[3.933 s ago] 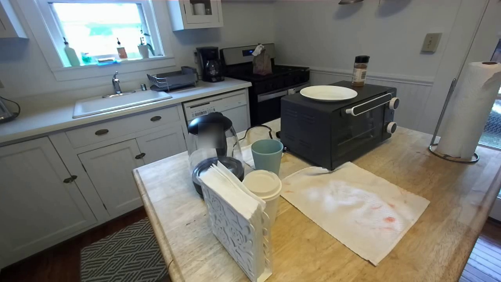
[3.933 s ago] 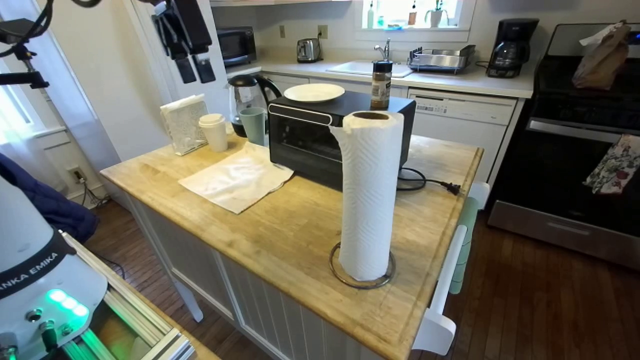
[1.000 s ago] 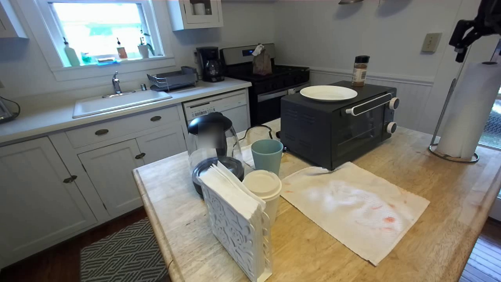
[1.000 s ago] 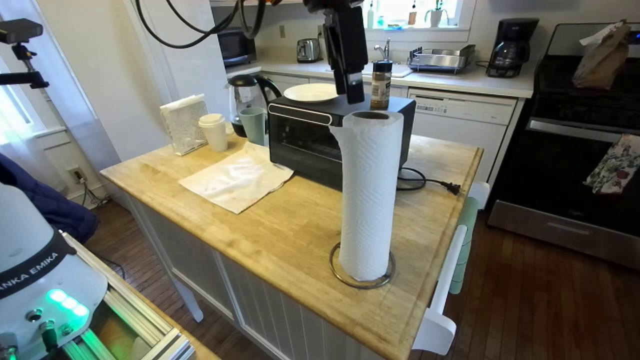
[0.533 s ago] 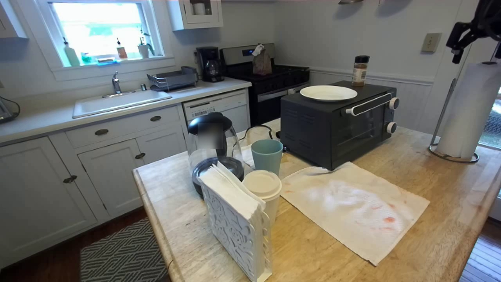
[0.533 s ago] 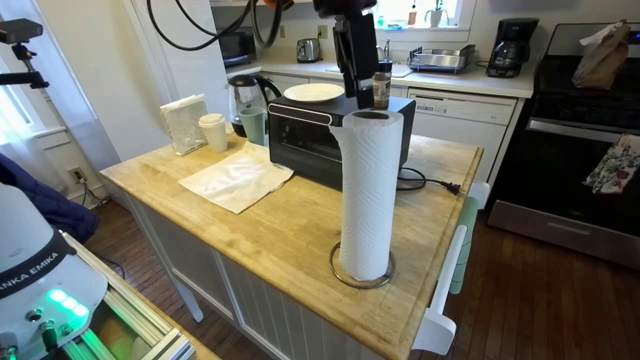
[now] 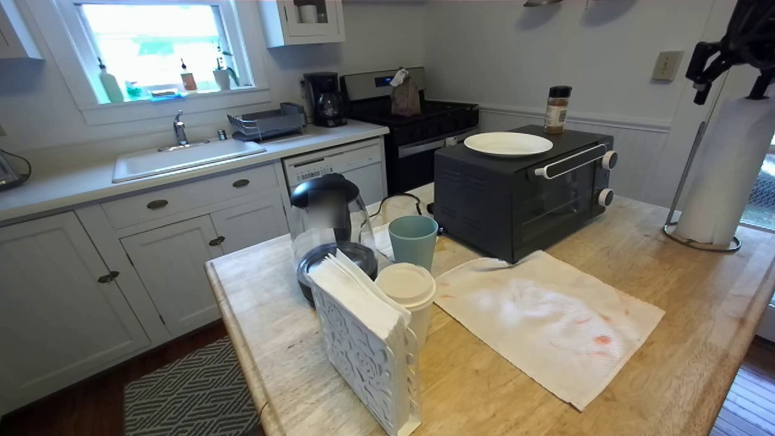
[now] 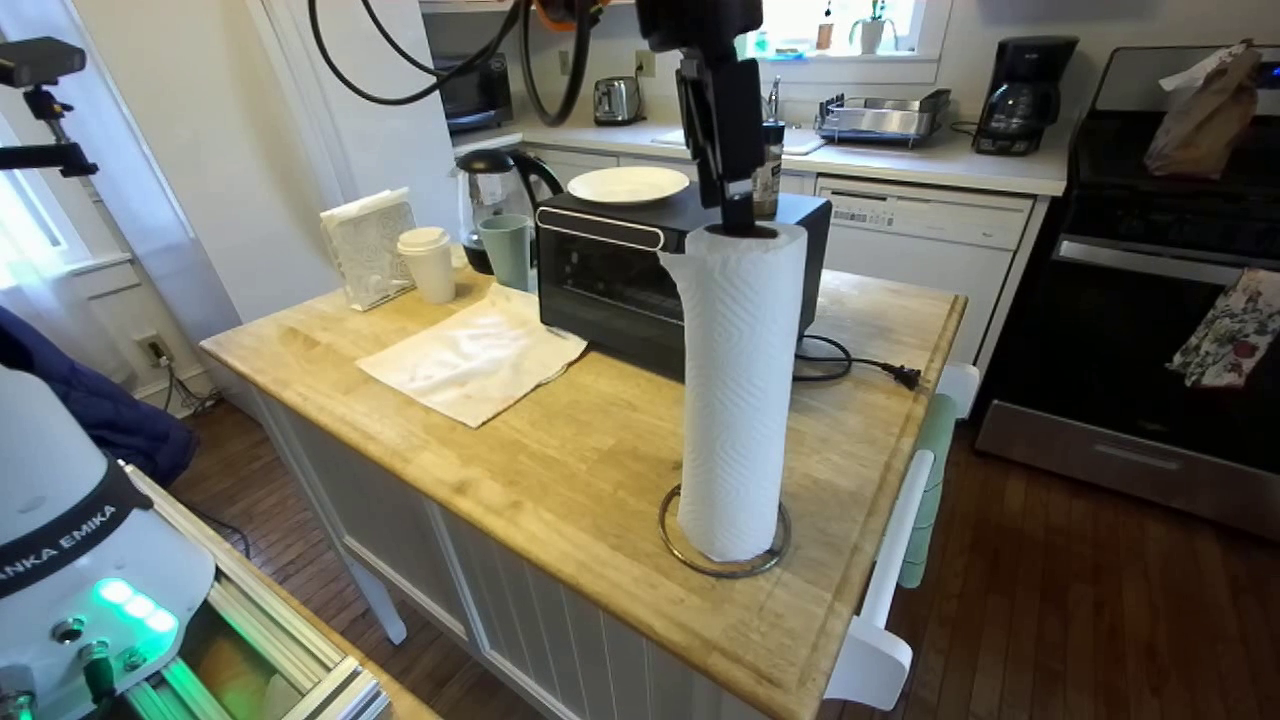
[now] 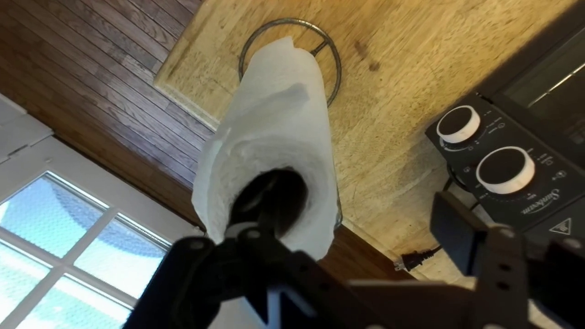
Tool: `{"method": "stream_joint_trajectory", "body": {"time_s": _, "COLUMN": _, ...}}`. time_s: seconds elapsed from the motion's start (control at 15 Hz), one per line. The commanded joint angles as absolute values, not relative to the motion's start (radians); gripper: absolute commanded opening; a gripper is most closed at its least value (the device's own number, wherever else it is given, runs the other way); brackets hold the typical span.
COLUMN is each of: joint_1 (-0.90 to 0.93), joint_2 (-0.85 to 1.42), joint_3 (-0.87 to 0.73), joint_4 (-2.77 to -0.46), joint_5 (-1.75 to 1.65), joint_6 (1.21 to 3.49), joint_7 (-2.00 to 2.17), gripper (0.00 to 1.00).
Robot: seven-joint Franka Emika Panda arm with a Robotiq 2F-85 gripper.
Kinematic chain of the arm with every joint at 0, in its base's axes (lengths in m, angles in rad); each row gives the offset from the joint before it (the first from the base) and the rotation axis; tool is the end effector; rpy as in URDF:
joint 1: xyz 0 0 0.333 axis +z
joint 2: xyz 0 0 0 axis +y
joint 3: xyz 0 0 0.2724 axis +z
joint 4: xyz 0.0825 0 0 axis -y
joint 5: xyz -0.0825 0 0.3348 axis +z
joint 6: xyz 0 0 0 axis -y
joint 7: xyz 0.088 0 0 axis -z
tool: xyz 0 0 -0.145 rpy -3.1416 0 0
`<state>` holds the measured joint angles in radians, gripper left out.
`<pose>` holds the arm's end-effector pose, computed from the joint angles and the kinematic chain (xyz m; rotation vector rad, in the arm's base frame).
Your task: Remove the paper towel from the stand and put it on the cupboard
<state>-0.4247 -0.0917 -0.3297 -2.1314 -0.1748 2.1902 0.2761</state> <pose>0.3574 -0.3538 0.4020 2.6619 -1.3525 0.1707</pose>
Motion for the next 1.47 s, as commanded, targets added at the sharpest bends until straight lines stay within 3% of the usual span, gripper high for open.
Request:
{"method": "stream_joint_trajectory", "body": {"time_s": 0.0, "joint_1": -0.411, "joint_2": -0.07, "joint_3": -0.351, "joint_4": -2.109, "joint_5": -0.132, "joint_6": 2.2, "joint_7": 0.24, "gripper": 0.54}}
{"method": "stream_joint_trajectory", "body": {"time_s": 0.53, "joint_1": -0.415, "joint_2": -0.073, "joint_3": -0.366, "joint_4": -2.108, "joint_5": -0.119, "joint_6": 2.198, "joint_7": 0.213, "gripper": 0.01}}
{"method": "stream_joint_trajectory", "body": {"time_s": 1.4, "joint_1": -0.435, "joint_2": -0.204, "joint_3": -0.413, "joint_4": -2.102, "joint_5": -0.125, "joint_6": 2.163, "joint_7": 0.182, "gripper": 0.01}}
